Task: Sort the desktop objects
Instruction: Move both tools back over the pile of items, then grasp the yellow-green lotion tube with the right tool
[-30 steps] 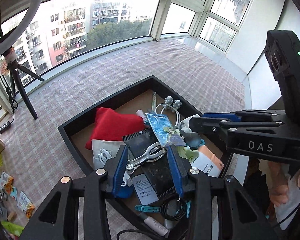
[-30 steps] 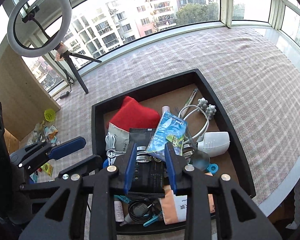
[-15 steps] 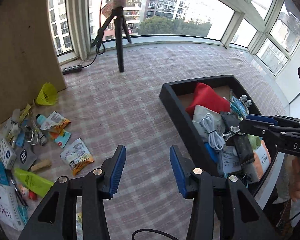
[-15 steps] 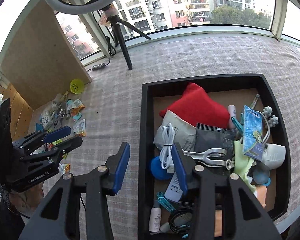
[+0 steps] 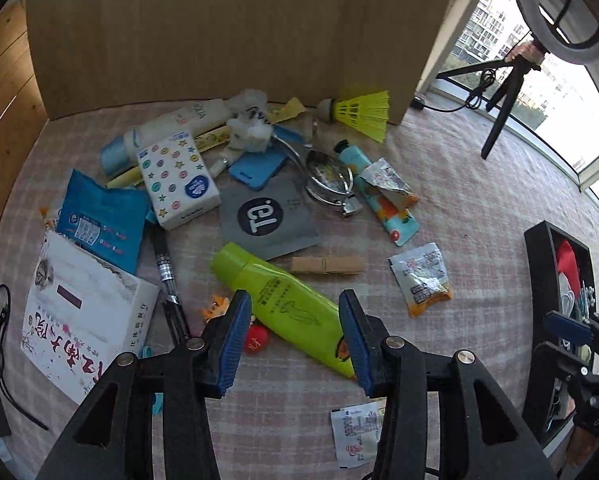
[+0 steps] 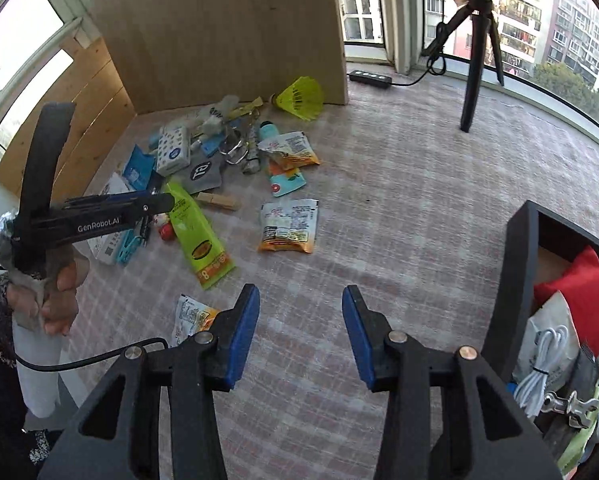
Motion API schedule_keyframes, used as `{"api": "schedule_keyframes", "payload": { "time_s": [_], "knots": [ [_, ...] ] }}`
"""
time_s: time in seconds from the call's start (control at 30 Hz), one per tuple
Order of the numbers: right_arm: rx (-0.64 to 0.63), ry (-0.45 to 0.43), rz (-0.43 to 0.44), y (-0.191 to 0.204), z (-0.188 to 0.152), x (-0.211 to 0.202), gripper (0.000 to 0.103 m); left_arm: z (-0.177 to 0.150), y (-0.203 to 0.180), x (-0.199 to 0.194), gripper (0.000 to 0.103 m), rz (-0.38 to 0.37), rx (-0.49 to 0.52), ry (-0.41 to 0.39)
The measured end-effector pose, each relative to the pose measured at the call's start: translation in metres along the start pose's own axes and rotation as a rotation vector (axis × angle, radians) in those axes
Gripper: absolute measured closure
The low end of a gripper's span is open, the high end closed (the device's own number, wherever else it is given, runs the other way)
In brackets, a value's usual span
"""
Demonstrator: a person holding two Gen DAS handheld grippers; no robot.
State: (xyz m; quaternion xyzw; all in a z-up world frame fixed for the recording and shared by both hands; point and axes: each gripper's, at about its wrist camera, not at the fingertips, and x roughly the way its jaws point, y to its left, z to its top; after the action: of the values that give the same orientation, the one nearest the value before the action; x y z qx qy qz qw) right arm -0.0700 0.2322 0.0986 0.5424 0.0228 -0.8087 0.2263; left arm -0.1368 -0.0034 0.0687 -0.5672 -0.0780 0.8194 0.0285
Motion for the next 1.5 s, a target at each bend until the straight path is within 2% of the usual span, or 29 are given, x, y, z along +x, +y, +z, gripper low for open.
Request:
{"api": "schedule_keyframes", "payload": {
  "time_s": [0.13,0.23,0.4,0.63,0.73,0.83,0.9,0.97,1.27,1.5],
  "knots": [
    [-0.084,0.044,0.015,0.032,0.013,0.031,0.061,0.01,0.032,0.016,0.06,-0.031,-0.131,0.062],
    [-0.154,0.074,0.024,0.054,0.02,0.052,0.054,0.014,0.039,0.026,0.06,-0.038,-0.171,0.091],
    [-0.256,0.107,0.011,0.083,0.027,0.086,0.051,0.021,0.037,0.043,0.06,-0.039,-0.182,0.116],
    [-0.29,0.135,0.017,0.096,0.031,0.114,0.051,0.021,0.036,0.061,0.06,-0.067,-0.22,0.137],
    [-0.304,0.139,0.002,0.1,0.029,0.123,0.051,0.022,0.034,0.062,0.06,-0.058,-0.212,0.125],
    [-0.344,0.106,-0.042,0.109,0.024,0.125,0.05,0.024,0.03,0.064,0.06,-0.046,-0.203,0.112],
    [-0.367,0.095,-0.067,0.113,0.021,0.124,0.055,0.021,0.028,0.064,0.061,-0.05,-0.199,0.101],
    [-0.364,0.097,-0.058,0.113,0.02,0.122,0.059,0.018,0.027,0.062,0.063,-0.068,-0.204,0.095],
    [-0.269,0.106,0.005,0.096,0.013,0.105,0.061,0.008,0.006,0.05,0.069,-0.124,-0.175,0.082],
    [-0.206,0.064,-0.002,0.077,0.011,0.073,0.061,0.024,-0.026,0.037,0.07,-0.154,-0.113,0.053]
  ]
}}
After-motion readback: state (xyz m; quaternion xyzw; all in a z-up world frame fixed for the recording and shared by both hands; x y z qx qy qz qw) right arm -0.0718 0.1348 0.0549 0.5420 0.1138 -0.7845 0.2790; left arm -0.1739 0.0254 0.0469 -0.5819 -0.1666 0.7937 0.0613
